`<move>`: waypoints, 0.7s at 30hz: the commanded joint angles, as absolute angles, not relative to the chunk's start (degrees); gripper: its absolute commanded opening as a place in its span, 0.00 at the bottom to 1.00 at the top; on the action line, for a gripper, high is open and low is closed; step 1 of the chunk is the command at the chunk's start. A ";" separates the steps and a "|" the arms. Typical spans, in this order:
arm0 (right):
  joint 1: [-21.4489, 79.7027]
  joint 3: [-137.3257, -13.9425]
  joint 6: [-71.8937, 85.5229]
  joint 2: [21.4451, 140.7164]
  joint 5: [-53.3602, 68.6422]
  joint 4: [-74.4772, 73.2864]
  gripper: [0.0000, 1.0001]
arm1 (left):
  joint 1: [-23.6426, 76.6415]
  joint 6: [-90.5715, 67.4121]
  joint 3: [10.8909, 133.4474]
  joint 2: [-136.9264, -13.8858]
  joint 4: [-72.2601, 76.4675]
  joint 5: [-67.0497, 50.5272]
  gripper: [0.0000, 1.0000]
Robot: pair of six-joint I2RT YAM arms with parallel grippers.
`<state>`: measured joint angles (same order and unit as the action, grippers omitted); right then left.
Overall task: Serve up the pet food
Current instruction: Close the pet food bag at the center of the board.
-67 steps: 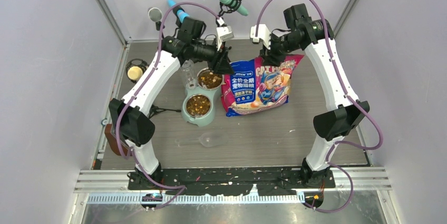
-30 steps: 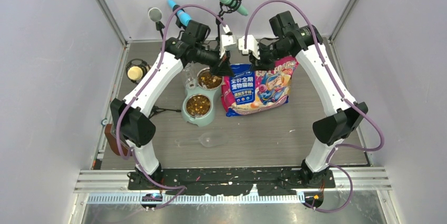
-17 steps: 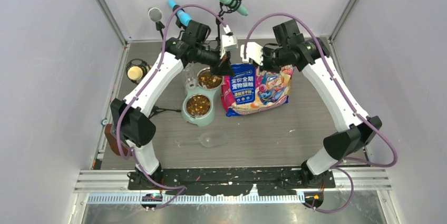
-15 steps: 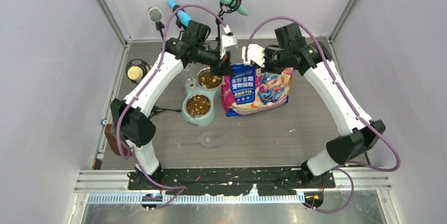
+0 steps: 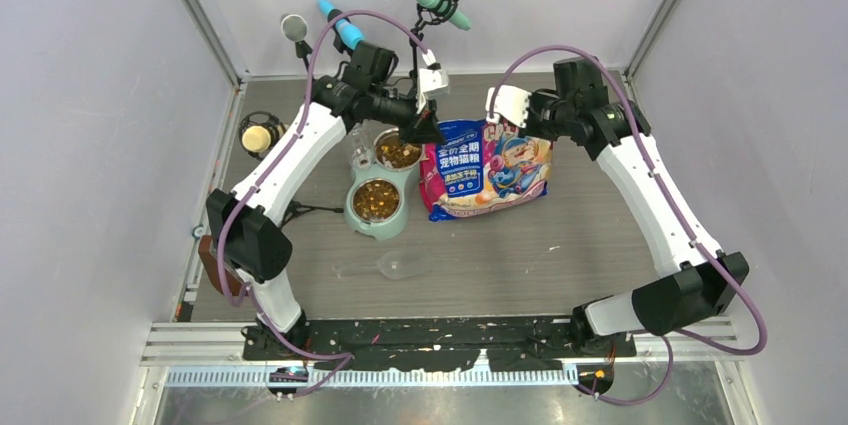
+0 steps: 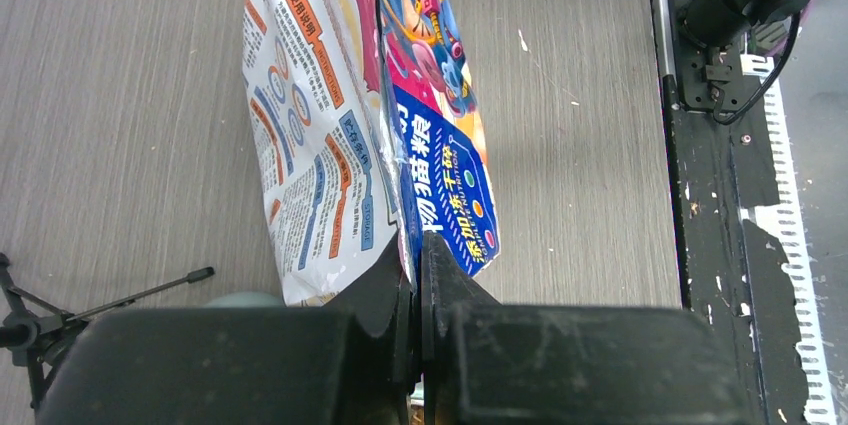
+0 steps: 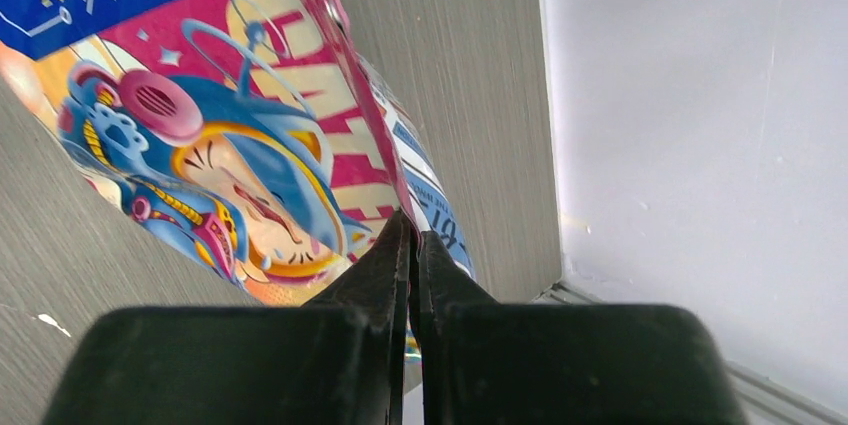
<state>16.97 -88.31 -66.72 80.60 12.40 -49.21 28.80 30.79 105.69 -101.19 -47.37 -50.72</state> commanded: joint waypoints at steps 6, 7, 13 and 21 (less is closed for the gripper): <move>3.74 -86.36 -69.47 75.89 -5.66 -42.85 0.05 | 25.58 31.71 105.07 -97.20 -54.85 -48.57 0.00; 3.41 -86.21 -69.55 75.65 -5.41 -42.60 0.05 | 25.58 31.66 105.10 -97.24 -54.91 -48.60 0.00; 0.90 -85.68 -69.61 73.58 -4.52 -41.99 0.05 | 25.58 31.62 105.25 -97.28 -54.76 -49.07 0.00; -2.89 -86.43 -67.56 71.02 -1.29 -41.90 0.05 | 25.94 27.98 104.85 -96.78 -52.01 -52.11 0.00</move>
<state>-2.00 -85.27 -68.45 73.84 2.50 -45.32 27.53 30.26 105.14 -100.73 -49.01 -51.48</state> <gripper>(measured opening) 0.050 0.023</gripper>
